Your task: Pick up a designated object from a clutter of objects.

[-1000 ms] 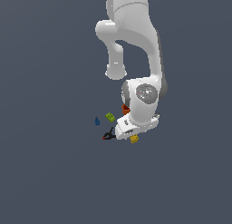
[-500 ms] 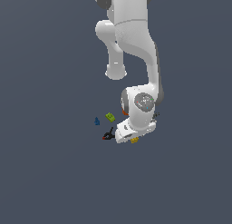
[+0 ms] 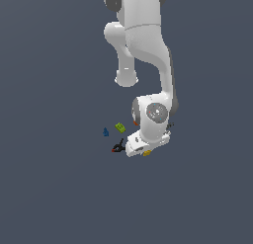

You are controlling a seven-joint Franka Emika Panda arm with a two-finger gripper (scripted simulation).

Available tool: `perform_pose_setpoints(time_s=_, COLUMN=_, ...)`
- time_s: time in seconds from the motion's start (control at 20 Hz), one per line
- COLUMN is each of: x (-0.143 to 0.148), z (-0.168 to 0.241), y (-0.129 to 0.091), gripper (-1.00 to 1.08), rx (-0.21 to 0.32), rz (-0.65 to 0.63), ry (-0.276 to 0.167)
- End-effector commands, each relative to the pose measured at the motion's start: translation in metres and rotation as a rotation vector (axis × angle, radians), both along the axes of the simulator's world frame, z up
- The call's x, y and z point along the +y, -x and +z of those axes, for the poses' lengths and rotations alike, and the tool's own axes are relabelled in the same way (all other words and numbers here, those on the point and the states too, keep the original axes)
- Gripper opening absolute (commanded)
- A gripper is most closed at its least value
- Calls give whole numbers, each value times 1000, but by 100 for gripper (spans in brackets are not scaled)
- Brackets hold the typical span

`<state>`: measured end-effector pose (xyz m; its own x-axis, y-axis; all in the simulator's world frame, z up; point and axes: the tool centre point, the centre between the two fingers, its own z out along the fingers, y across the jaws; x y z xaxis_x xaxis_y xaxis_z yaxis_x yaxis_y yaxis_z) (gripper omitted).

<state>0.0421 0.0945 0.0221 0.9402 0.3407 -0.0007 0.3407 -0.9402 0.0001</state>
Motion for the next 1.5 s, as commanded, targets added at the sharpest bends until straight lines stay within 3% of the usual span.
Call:
perform_pose_setpoints(time_s=0.0, x=0, z=0, y=0, gripper=-100, rx=0, rz=0, ry=0)
perform_pose_setpoints(time_s=0.7, x=-16, z=23, y=11, gripper=-100, rx=0, rz=0, ry=0)
perform_pose_setpoints(time_s=1.45, x=-88, z=122, y=55, gripper=-100, rx=0, rz=0, ry=0)
